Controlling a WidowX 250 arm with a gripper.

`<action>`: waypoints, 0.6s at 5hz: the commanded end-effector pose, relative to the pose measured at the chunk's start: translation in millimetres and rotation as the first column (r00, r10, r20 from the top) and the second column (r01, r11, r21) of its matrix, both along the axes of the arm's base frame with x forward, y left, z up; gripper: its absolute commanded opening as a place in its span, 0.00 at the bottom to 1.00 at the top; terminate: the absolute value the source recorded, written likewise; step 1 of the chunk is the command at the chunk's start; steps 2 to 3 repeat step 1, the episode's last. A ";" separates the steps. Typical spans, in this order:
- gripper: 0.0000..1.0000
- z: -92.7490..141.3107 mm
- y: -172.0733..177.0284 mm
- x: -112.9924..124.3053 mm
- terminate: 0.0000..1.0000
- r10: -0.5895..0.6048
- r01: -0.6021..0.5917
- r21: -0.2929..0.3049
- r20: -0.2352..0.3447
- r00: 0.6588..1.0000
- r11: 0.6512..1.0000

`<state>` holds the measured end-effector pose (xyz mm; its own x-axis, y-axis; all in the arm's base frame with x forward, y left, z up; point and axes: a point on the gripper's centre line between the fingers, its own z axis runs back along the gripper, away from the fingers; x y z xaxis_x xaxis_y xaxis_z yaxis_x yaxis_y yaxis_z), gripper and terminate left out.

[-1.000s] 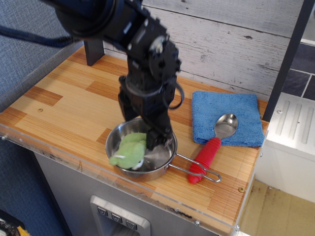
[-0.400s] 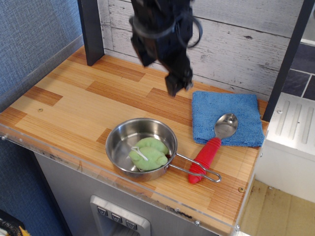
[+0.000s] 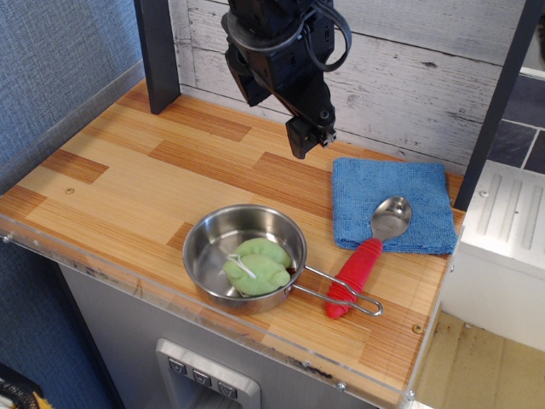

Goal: Place the frog in the pot.

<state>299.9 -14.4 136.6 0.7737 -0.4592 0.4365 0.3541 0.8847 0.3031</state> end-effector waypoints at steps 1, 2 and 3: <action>1.00 19.2 -1.2 3.9 1.00 -0.003 0.003 -0.004 0.044 0.999 1.000; 1.00 19.2 -1.2 3.9 1.00 -0.003 0.003 -0.004 0.044 0.999 1.000; 1.00 19.2 -1.2 3.9 1.00 -0.003 0.003 -0.004 0.044 0.999 1.000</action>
